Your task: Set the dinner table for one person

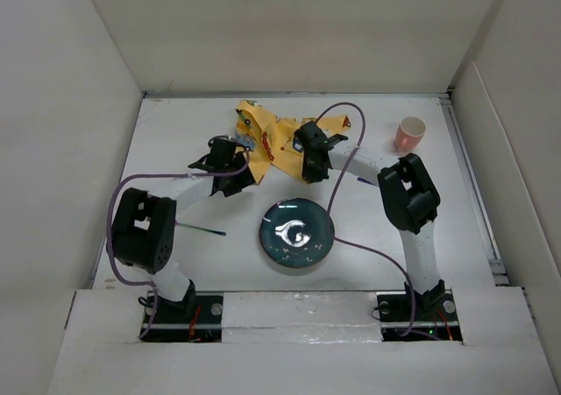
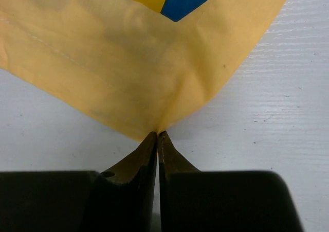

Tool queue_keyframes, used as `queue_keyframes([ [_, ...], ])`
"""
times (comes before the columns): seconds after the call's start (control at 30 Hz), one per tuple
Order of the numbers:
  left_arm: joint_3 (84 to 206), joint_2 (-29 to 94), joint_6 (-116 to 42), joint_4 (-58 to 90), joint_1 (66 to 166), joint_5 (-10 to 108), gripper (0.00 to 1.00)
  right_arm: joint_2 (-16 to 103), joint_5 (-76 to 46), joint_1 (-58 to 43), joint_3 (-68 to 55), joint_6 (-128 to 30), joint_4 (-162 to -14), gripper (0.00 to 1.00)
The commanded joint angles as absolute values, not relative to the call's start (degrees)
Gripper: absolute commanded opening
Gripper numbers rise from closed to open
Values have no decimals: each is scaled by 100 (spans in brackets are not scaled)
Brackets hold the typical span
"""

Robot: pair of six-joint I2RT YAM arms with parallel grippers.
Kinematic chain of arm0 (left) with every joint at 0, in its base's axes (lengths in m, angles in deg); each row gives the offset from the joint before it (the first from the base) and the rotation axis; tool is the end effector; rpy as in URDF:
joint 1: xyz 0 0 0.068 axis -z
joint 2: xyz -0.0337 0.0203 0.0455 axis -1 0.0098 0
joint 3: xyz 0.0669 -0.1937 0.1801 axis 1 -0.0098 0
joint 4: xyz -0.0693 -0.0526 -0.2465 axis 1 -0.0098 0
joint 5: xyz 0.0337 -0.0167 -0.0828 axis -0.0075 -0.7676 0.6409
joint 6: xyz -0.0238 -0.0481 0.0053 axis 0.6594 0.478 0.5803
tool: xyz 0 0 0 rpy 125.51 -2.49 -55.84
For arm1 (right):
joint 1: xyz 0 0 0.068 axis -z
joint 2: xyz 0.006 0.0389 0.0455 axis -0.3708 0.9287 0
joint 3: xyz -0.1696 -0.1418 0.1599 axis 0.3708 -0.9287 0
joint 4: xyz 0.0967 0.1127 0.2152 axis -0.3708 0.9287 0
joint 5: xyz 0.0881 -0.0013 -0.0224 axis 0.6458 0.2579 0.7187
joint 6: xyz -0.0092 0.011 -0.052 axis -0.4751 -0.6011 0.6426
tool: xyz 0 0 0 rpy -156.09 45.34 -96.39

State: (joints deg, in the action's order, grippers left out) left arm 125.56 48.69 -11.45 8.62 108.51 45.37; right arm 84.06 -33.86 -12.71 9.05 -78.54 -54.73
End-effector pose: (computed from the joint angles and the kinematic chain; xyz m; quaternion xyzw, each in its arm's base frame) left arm 0.3149 -0.1118 0.1929 -0.1317 0.9117 -0.2150 0.3244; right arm 0.3720 0.2469 0.1693 0.0386 0.9697 0.0493 0.2362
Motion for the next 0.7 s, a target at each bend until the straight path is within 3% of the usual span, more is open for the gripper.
queue_keyframes([
  [0.0, 12953, 5190, -946, 1057, 11263, 4249, 49, 8322, -3626, -1234, 759, -7903, -5394, 7],
  [0.1, 13182, 5524, -736, 1030, 11335, 4151, 49, 8155, -3564, -1234, 610, -7868, -5526, 0],
  [0.33, 13358, 5955, -515, 1022, 11335, 3546, 48, 7839, -3459, -1181, 416, -7763, -5719, 0],
  [0.6, 13657, 6316, -532, 828, 11335, 3150, 34, 7461, -3274, -1067, 214, -7666, -5948, 0],
  [0.63, 13823, 6499, -576, 654, 11335, 3141, 25, 7399, -3257, -1014, 205, -7631, -5992, 0],
  [0.67, 13824, 6500, -611, 652, 11335, 3140, 22, 7381, -3257, -1014, 205, -7631, -5992, 0],
])
